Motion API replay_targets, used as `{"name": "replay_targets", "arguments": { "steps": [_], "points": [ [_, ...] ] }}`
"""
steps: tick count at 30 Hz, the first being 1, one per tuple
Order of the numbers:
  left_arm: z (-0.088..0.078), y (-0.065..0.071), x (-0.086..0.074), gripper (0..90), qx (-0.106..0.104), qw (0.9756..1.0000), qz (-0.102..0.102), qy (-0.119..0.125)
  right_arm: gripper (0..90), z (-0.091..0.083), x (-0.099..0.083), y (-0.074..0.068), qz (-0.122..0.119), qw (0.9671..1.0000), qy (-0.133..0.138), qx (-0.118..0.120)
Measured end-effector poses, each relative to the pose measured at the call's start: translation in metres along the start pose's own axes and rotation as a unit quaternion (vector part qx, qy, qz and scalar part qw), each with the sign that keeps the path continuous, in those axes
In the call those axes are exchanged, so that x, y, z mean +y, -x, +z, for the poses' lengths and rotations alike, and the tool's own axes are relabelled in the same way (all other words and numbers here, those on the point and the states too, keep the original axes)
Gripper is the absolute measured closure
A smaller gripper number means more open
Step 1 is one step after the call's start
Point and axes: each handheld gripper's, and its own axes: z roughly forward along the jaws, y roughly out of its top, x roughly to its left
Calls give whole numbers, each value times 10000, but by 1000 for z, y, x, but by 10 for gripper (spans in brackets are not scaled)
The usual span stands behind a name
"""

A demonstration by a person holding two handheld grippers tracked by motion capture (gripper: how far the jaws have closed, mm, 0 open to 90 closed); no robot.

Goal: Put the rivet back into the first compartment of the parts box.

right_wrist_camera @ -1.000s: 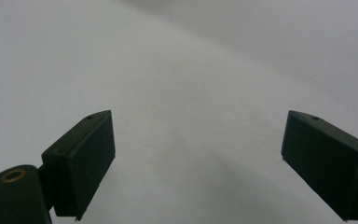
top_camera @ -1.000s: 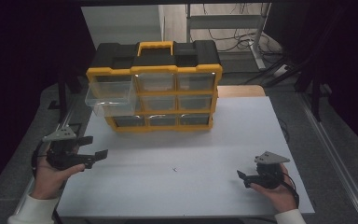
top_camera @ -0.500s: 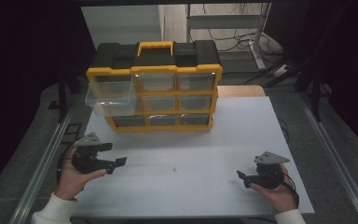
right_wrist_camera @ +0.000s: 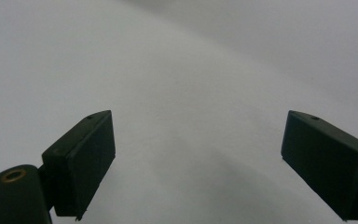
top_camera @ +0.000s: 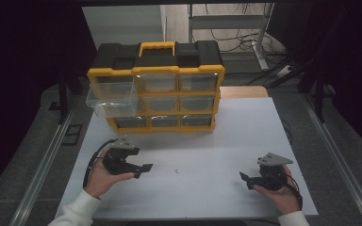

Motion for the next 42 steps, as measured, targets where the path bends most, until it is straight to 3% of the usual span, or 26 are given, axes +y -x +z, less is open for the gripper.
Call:
{"name": "replay_targets", "arguments": {
  "steps": [3, 6, 16, 26, 30, 37, 42],
  "points": [
    [14, 7, 7, 181, -94, 9999, 95, -86, 101, 0, 0, 0, -2, 10000, 3, 3],
    [27, 12, 12, 183, -327, 9993, 125, -105, 101, 1, 0, 0, -16, 10000, -16, 6],
    [71, 24, 27, 230, -440, 9966, 461, -515, 101, 0, -1, 1, -18, 10000, -1, 13],
    [101, 25, 28, 337, -243, 9934, 610, -939, 101, 1, -1, 1, -25, 10000, -23, 2],
    [107, 26, 27, 416, -172, 9931, 598, -999, 102, 0, -1, 1, -16, 10000, -18, -9],
    [114, 31, 27, 543, -106, 9905, 826, -1091, 102, 0, -1, 2, -16, 10000, -20, -22],
    [115, 33, 27, 688, -101, 9891, 1005, -1071, 102, -1, -1, 2, -4, 10000, -9, -21]
  ]
}}
